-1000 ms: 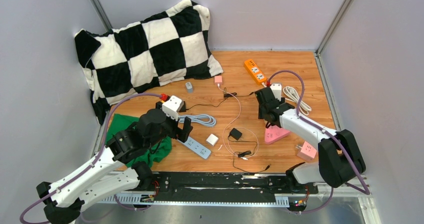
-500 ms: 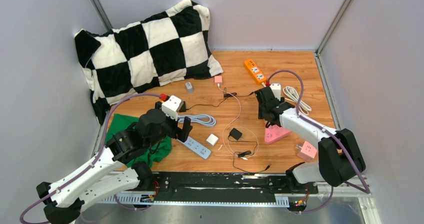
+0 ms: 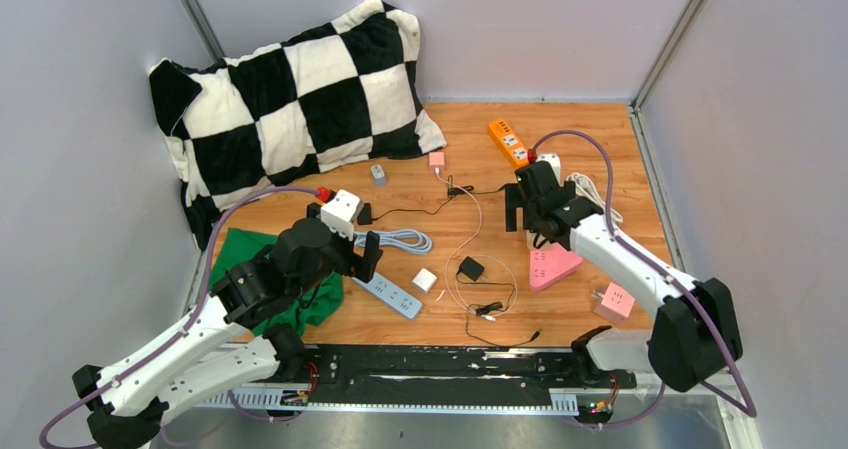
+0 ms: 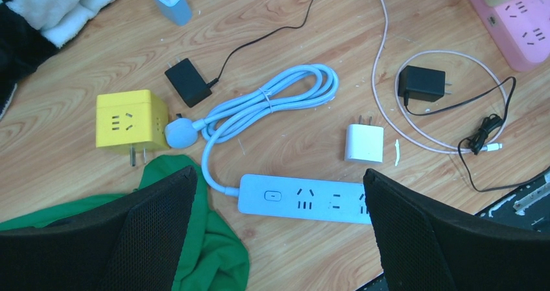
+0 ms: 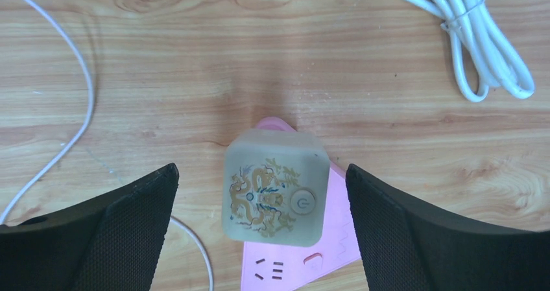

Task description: Insert the plug

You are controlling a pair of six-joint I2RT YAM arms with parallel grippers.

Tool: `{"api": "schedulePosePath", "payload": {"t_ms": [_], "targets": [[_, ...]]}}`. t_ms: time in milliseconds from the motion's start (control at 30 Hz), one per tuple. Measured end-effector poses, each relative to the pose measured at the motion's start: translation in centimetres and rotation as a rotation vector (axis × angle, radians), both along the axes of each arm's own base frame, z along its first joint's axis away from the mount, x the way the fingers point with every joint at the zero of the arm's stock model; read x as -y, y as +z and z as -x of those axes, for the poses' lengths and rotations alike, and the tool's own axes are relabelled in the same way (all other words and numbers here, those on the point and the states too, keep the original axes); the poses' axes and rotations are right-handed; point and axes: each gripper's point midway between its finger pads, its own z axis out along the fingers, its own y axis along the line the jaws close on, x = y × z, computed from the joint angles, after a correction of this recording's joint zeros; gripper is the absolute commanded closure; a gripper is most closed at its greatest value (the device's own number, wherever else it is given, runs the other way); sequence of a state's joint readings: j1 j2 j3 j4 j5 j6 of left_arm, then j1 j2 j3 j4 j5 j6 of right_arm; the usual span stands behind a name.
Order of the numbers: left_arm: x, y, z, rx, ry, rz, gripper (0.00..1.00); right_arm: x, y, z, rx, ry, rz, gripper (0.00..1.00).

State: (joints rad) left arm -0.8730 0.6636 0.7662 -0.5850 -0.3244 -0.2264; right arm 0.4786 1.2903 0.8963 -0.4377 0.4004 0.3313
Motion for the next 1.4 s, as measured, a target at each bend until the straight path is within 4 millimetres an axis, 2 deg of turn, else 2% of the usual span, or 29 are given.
{"api": "schedulePosePath", "payload": {"t_ms": [133,267,400,533,600,700,833,1000,1200,1400], "targets": [[0.0,0.0,0.0,-0.007,0.016,0.016,0.00,-0.7,2.5,0.5,0.050,0.046,-0.053,0.00],[-0.1,-0.2,-0.3,-0.028,0.067,0.041,0.05,-2.9,4.3,1.9,0.084,0.147,-0.094,0.00],[-0.4,-0.5,-1.3,-0.035,0.168,0.084,0.10,-5.4,5.2,3.4,0.099,0.248,-0.128,0.00],[-1.3,-2.3,-2.7,-0.086,0.297,0.106,0.11,-7.8,5.7,4.8,0.110,0.343,-0.163,0.00],[-1.7,-3.3,-3.6,-0.128,0.355,0.118,0.12,-8.8,5.5,5.4,0.113,0.380,-0.188,0.04],[-1.9,-5.0,-4.7,-0.205,0.402,0.149,0.12,-10.8,4.7,6.5,0.109,0.449,-0.229,0.16],[-1.3,-6.9,-4.8,-0.288,0.388,0.183,0.09,-13.8,3.2,8.0,0.090,0.549,-0.271,0.34],[-0.4,-7.1,-4.2,-0.321,0.333,0.201,0.08,-18.2,0.5,9.4,0.036,0.669,-0.277,0.36],[-0.3,-6.7,-3.5,-0.320,0.295,0.202,0.08,-21.8,-3.7,11.1,-0.056,0.775,-0.215,0.42],[-0.7,-5.6,-2.6,-0.297,0.274,0.230,0.09,-24.6,-5.6,11.6,-0.090,0.833,-0.184,0.43]]}}
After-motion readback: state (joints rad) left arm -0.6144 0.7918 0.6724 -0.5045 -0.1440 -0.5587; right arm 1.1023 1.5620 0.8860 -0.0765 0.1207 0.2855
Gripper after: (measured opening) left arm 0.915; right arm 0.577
